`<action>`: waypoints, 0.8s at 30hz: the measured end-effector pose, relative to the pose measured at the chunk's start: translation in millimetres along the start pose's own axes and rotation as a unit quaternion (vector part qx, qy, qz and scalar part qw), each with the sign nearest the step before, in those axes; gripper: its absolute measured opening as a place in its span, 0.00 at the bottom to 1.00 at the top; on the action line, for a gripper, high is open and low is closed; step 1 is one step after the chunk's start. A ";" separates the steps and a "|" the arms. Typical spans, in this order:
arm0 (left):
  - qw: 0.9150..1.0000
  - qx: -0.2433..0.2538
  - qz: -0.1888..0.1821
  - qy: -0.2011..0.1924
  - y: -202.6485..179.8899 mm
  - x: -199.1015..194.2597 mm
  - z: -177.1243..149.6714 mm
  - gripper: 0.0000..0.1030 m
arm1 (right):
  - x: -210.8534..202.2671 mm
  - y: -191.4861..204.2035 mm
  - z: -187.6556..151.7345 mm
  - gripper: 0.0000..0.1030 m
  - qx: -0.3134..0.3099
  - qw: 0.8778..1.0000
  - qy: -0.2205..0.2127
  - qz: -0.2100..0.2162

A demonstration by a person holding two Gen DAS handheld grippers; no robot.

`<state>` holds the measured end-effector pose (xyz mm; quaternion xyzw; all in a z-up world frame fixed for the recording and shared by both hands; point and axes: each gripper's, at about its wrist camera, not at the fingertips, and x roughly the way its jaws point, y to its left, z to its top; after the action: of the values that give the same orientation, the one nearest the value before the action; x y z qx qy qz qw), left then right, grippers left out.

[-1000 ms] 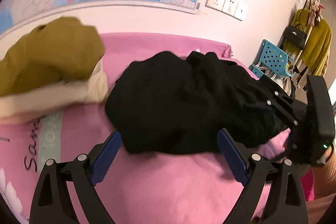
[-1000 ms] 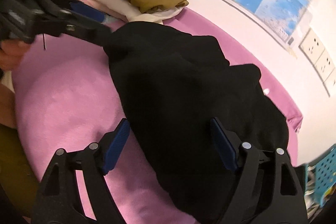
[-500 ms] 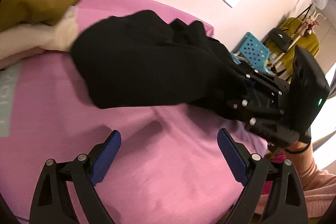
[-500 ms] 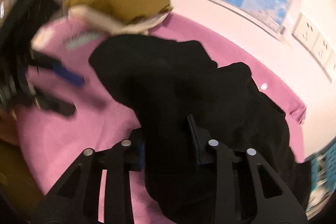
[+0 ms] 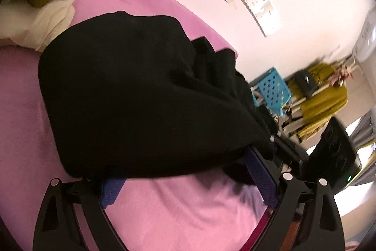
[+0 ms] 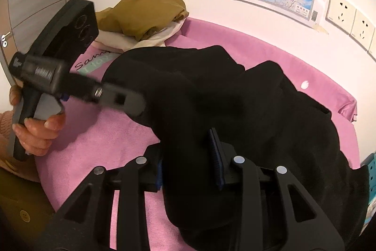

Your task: Fold large clothes

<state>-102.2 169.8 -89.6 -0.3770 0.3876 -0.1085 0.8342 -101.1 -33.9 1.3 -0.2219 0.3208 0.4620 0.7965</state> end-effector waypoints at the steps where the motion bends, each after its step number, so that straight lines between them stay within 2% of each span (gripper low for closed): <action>1: 1.000 -0.014 -0.009 -0.003 3.8 0.0 2.2 0.89 | 0.4 -0.5 -0.6 0.33 0.004 1.000 -0.001 0.003; 4: 0.999 -0.036 -0.023 -0.005 7.3 2.0 9.8 0.90 | 1.2 0.4 -2.3 0.34 0.007 1.000 0.000 0.007; 7: 0.999 -0.042 -0.014 -0.011 7.6 8.1 18.9 0.90 | 1.3 0.2 -3.3 0.37 0.012 1.000 -0.001 0.013; 11: 0.999 -0.026 0.027 -0.010 -0.5 20.5 28.2 0.89 | -1.2 -1.4 -6.0 0.42 0.029 0.999 -0.004 0.023; 15: 0.998 -0.002 0.059 -0.007 -7.9 29.6 30.6 0.72 | -20.4 -10.3 -14.7 0.51 0.073 0.996 -0.020 0.054; 17: 0.997 0.011 0.074 -0.007 -10.3 29.7 28.5 0.69 | -36.8 -20.4 -23.1 0.55 0.112 0.990 -0.037 0.072; 21: 0.995 0.034 0.098 -0.006 -13.1 28.8 25.2 0.67 | -74.3 -49.8 -62.2 0.60 0.218 0.968 -0.066 0.107; 24: 0.993 0.046 0.109 -0.006 -14.6 28.7 24.7 0.67 | -94.1 -65.2 -95.1 0.62 0.282 0.952 -0.073 0.097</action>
<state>-63.1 159.5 -85.2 -0.2943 0.4163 -0.0320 0.8597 -107.5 -182.6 6.2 0.0779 0.3991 0.4425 0.7993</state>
